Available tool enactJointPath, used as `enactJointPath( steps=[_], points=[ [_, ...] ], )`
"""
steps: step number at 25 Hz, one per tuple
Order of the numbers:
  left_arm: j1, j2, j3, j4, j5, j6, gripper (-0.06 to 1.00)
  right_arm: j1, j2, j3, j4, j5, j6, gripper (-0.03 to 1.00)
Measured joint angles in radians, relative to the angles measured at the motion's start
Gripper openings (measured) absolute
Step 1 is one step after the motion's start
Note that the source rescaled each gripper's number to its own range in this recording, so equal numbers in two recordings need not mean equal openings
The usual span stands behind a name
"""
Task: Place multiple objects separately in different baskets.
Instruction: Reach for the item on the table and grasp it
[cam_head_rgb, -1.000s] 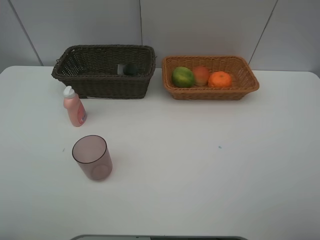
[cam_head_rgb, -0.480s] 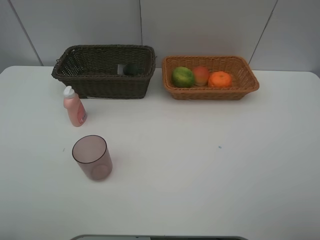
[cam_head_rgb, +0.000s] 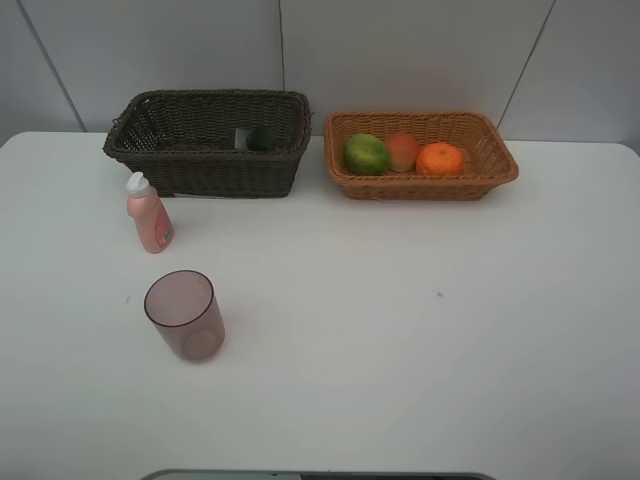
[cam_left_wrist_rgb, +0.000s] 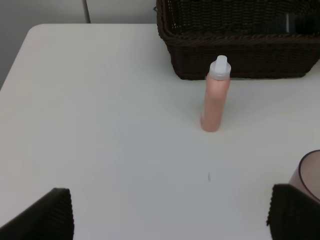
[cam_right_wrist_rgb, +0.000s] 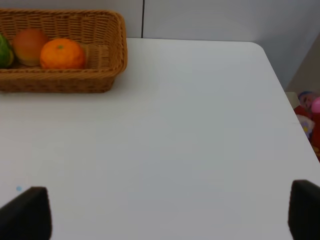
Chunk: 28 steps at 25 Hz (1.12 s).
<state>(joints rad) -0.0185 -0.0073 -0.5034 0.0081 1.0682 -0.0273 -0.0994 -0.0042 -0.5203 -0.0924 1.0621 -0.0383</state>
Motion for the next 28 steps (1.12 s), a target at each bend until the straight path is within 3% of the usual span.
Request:
enactJointPath(
  steps=[28],
  points=[
    [0.0, 0.066, -0.001, 0.0, -0.001, 0.002, 1.0, 0.0, 0.0, 0.0, 0.0, 0.0, 0.0, 1.0]
  ],
)
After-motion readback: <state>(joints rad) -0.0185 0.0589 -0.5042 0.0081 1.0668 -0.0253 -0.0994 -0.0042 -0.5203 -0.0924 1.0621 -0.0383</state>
